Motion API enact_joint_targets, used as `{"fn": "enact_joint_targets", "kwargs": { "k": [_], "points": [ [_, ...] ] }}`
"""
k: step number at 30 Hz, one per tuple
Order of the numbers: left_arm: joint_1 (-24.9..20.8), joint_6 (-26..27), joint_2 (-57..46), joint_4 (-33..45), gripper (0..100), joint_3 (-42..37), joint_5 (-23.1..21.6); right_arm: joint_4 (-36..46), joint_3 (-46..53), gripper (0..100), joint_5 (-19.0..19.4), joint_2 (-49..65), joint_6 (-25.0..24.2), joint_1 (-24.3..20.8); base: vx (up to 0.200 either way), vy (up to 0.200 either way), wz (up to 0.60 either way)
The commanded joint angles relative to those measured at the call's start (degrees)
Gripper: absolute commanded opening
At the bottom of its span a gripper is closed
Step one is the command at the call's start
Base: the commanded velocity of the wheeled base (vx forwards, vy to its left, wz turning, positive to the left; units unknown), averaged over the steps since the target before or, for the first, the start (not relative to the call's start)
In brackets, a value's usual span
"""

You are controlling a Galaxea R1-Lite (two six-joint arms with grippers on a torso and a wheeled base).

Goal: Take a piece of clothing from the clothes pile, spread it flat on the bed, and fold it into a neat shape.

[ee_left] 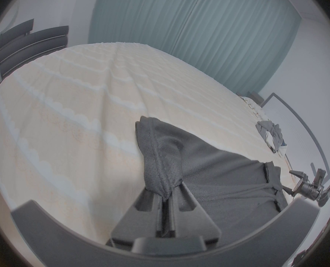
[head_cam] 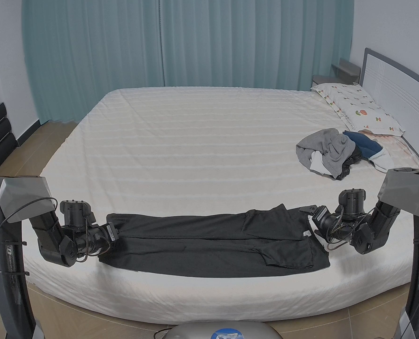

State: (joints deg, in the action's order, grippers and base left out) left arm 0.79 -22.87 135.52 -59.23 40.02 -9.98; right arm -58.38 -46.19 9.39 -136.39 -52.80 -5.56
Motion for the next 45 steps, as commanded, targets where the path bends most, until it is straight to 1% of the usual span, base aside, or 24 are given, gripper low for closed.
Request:
{"fn": "enact_joint_targets", "kwargs": {
  "k": [1,3,6,14,27,29,32,35,39,41,45],
  "points": [
    [1.4,-1.2,-3.3,0.4,0,0.3,0.0,-0.5,-0.8,100,-0.1,1.7,-0.4,2.6,0.000,0.000,0.00],
    [1.8,-1.2,-4.0,0.7,0,0.1,-0.1,-0.4,-1.4,100,-0.1,1.6,-0.4,4.0,0.000,0.000,0.00],
    [2.3,-1.2,-4.0,0.7,0,0.1,-0.1,0.0,-2.3,100,-0.1,1.1,-0.6,4.9,0.000,0.000,0.00],
    [4.0,-1.2,-4.0,1.6,0,0.6,-0.6,0.2,-2.5,100,0.0,0.5,-0.9,4.9,0.000,0.000,0.00],
    [3.1,-1.7,-3.2,1.8,0,0.6,-1.1,0.3,-2.6,100,0.1,0.1,-0.9,4.8,0.000,0.000,0.00],
    [2.8,-2.5,-3.2,1.8,0,0.5,-1.0,0.3,-2.6,100,0.1,0.1,-0.9,4.8,0.000,0.000,0.00],
    [2.5,-3.6,-3.2,1.3,0,0.7,-1.0,0.3,-2.5,100,0.2,-0.2,-0.9,4.7,-0.200,0.000,0.00],
    [2.3,-4.6,-3.3,1.1,0,1.0,-1.0,0.3,-2.5,100,0.2,-0.3,-0.9,4.6,0.000,0.000,0.00],
    [0.9,-10.4,-3.6,1.0,0,3.1,-0.5,0.3,-2.5,100,0.2,-0.3,-0.9,4.3,0.000,0.000,0.00],
    [0.3,-11.8,-3.9,1.0,0,3.6,-0.3,0.3,-2.5,100,0.2,-0.4,-0.9,4.3,0.000,0.000,0.00],
    [-1.2,-12.2,-4.5,1.3,0,3.7,0.1,0.3,-2.4,100,0.2,-0.5,-0.9,4.2,0.000,-0.050,0.00]
  ]
}}
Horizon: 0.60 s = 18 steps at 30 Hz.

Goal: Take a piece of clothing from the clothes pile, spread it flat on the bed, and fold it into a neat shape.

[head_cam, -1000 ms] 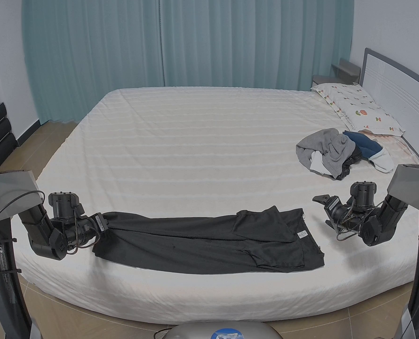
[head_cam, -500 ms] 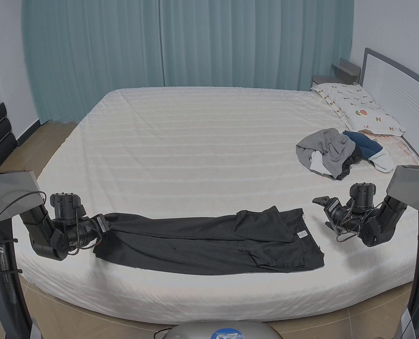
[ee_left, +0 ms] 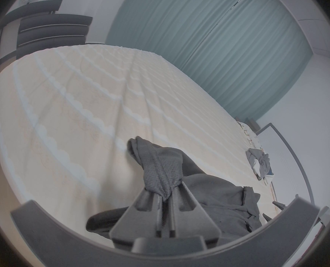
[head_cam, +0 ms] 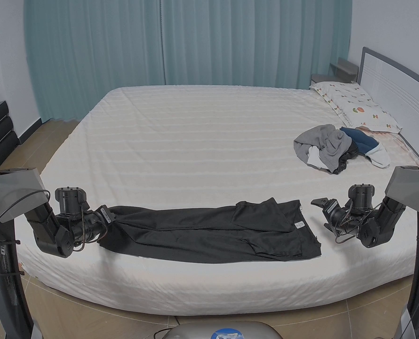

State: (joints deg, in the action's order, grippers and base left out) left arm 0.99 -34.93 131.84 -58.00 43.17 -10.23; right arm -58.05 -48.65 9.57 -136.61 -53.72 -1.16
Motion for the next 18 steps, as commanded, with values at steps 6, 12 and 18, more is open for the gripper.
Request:
{"fn": "enact_joint_targets", "kwargs": {
  "k": [6,12,18],
  "points": [
    [-3.5,-0.2,-1.6,0.5,0,1.1,2.1,0.0,0.1,100,0.0,-0.3,0.0,-0.3,0.000,-0.200,0.00],
    [-6.4,-0.2,-3.4,3.7,0,3.7,6.9,0.0,0.2,100,0.0,-0.3,0.0,-0.4,0.000,-0.200,0.00],
    [-10.7,-0.2,-8.6,16.6,0,8.4,8.4,0.0,0.4,100,0.0,-0.2,0.0,-0.9,0.000,-0.200,0.00]
  ]
}}
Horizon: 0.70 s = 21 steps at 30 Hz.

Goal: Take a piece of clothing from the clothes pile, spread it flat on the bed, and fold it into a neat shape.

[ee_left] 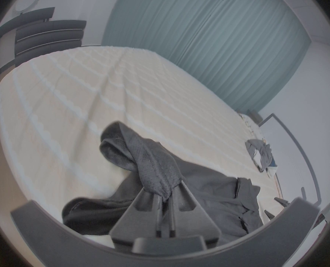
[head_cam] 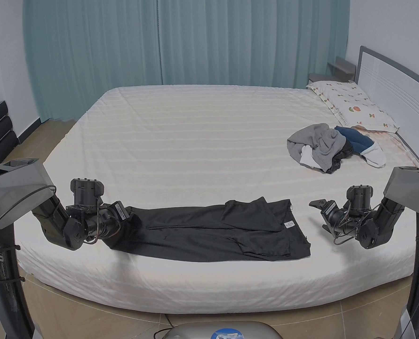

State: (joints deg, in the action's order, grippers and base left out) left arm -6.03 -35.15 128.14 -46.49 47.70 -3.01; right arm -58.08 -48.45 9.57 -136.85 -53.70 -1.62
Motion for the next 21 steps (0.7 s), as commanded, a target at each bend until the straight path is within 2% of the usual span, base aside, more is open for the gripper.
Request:
{"fn": "enact_joint_targets", "kwargs": {
  "k": [1,2,7,8,21],
  "points": [
    [-3.6,0.0,-4.9,5.1,0,3.9,1.2,0.0,0.2,100,0.0,0.0,0.0,-0.4,0.000,-0.200,0.00],
    [-5.9,-0.2,-5.9,8.7,0,5.7,2.6,0.0,0.3,100,0.0,-0.1,0.0,-0.5,0.000,-0.200,0.00],
    [-9.1,-0.4,-5.8,12.3,0,8.6,5.2,0.0,0.5,100,0.0,-0.1,0.0,-1.1,0.000,-0.200,0.00],
    [-10.8,-0.5,-5.8,15.1,0,10.7,6.1,0.0,0.5,100,0.0,-0.1,0.0,-1.2,0.000,-0.200,0.00],
    [-19.5,-5.1,-5.2,29.7,0,21.8,7.6,0.0,0.6,100,0.0,-0.1,0.0,-1.6,0.000,-0.200,0.00]
  ]
}}
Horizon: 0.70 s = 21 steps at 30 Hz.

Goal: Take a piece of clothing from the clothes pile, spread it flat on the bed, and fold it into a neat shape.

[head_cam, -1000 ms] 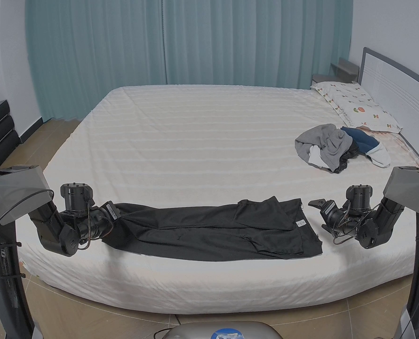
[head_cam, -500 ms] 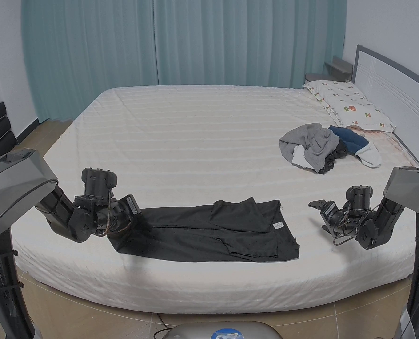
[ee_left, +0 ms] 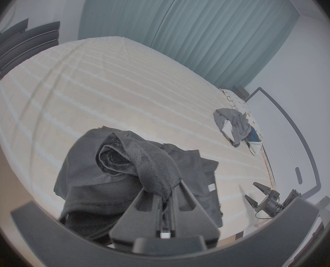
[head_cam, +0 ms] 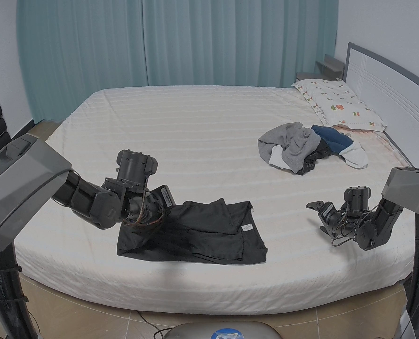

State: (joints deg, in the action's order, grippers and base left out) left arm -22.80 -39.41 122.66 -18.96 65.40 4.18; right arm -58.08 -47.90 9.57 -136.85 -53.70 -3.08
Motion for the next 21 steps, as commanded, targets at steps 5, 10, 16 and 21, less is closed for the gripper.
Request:
{"fn": "enact_joint_targets", "kwargs": {
  "k": [5,10,16,21],
  "points": [
    [-4.4,-0.9,2.8,4.6,0,7.8,0.6,0.0,0.2,100,-0.1,-0.1,0.0,-0.5,0.000,-0.200,0.00],
    [-5.9,-1.5,6.1,4.8,0,9.9,2.5,0.0,0.1,100,0.0,-0.2,0.1,-0.5,0.000,-0.200,0.00],
    [-7.4,-3.8,10.3,4.9,0,13.6,5.9,0.0,0.1,100,0.0,-0.2,0.1,-0.5,0.000,-0.033,0.00],
    [-8.9,-4.7,10.8,5.0,0,13.9,6.0,0.0,0.1,100,0.0,-0.3,0.1,-0.6,0.000,0.000,0.00]
  ]
}}
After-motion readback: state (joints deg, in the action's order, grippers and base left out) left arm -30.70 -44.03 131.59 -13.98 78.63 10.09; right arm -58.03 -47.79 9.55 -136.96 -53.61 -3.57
